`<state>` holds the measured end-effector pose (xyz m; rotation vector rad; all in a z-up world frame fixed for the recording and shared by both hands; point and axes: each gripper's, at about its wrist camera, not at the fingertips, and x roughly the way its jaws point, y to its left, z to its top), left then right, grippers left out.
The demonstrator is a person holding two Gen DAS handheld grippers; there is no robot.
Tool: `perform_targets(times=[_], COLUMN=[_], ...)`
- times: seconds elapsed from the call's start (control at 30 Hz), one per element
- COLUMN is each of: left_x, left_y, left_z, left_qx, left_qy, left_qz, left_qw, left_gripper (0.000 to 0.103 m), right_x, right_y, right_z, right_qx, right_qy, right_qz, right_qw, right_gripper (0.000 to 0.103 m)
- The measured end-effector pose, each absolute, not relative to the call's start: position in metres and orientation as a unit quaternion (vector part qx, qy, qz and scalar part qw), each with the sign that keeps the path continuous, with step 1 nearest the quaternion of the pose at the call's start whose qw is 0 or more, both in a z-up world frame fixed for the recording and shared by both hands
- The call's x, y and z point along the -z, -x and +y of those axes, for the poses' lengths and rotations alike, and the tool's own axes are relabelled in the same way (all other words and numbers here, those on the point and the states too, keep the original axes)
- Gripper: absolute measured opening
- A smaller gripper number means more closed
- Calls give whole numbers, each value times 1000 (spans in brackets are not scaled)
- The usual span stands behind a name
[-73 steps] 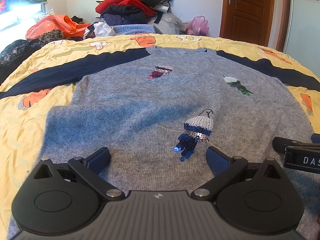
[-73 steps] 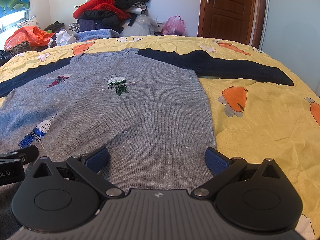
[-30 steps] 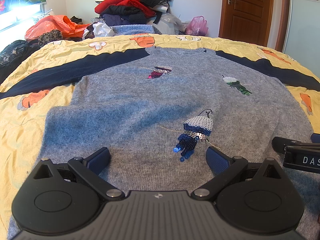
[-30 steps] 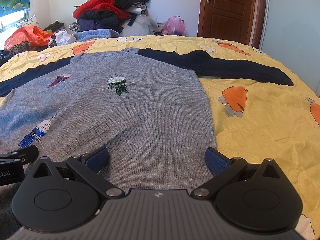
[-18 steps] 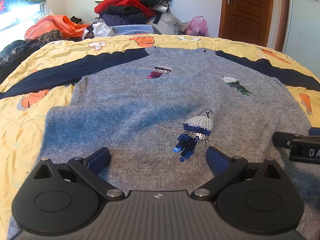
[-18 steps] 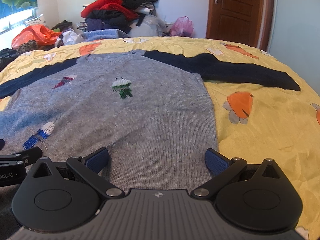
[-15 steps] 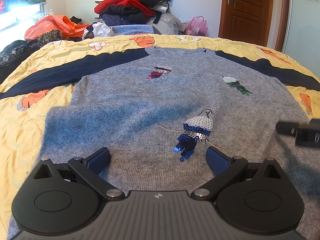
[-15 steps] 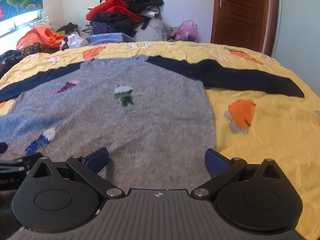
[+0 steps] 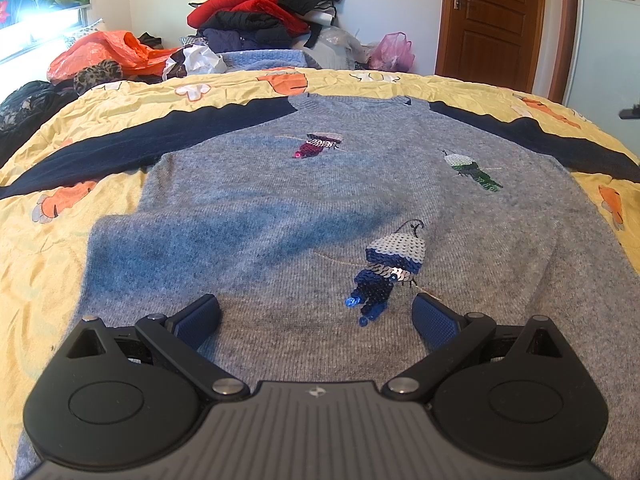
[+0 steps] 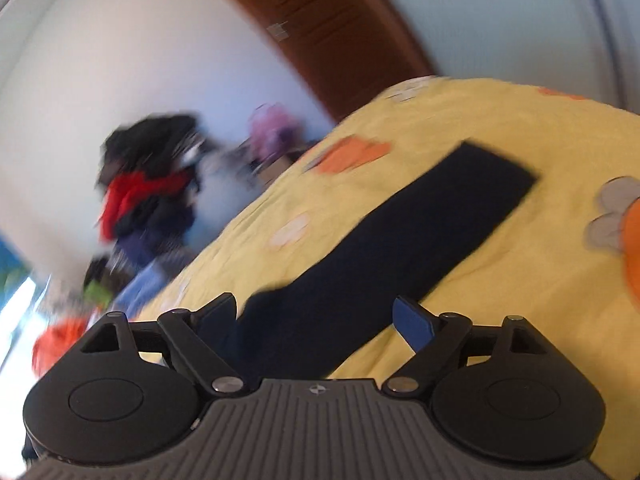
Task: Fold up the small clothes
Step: 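Grasp the navy sweater sleeve with the right tool and lift it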
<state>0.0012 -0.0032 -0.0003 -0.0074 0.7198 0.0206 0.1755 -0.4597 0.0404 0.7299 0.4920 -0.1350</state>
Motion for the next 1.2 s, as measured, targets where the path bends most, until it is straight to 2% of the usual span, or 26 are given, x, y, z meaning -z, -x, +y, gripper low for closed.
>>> perform_targets(times=[0.13, 0.37, 0.53, 0.57, 0.6, 0.63, 0.67, 0.7, 0.83, 0.97, 1.07, 1.17, 1.2], left_x=[0, 0, 0, 0, 0, 0, 0, 0, 0, 0, 0, 0, 0], left_y=[-1, -1, -1, -1, -1, -1, -1, -1, -1, -1, -1, -1, -1], left_z=[-3, -3, -3, -3, -3, -3, -3, -3, -3, -3, -3, -4, -5], left_qx=[-11, -11, -11, -11, -11, -11, -11, -11, -11, -11, -11, -10, -10], left_qy=[3, 4, 4, 4, 4, 4, 4, 4, 4, 3, 3, 3, 2], left_qz=[352, 352, 352, 352, 352, 352, 352, 352, 352, 352, 352, 352, 352], left_qw=[936, 936, 936, 936, 936, 936, 936, 936, 936, 936, 936, 936, 936], left_gripper=[103, 103, 103, 103, 103, 103, 103, 103, 103, 103, 103, 103, 103], right_x=[-22, 14, 18, 16, 14, 14, 16, 17, -6, -45, -52, -32, -20], right_y=[-187, -200, -217, -222, -220, -222, -221, -221, -210, -206, -208, -217, -221], right_z=[-513, -553, -553, -555, -557, -559, -562, -563, -539, -443, -358, -286, -270], right_qx=[150, 182, 189, 196, 202, 208, 214, 218, 200, 82, -23, -86, -85], right_qy=[-382, -470, -455, -451, -445, -439, -435, -435, -413, -324, -280, -235, -218], right_qz=[223, 221, 200, 198, 201, 209, 218, 221, 185, 173, 194, 238, 252], right_qw=[884, 835, 847, 848, 849, 849, 847, 845, 869, 926, 940, 938, 939], right_gripper=[85, 84, 81, 72, 52, 40, 20, 17, 17, 17, 17, 17, 20])
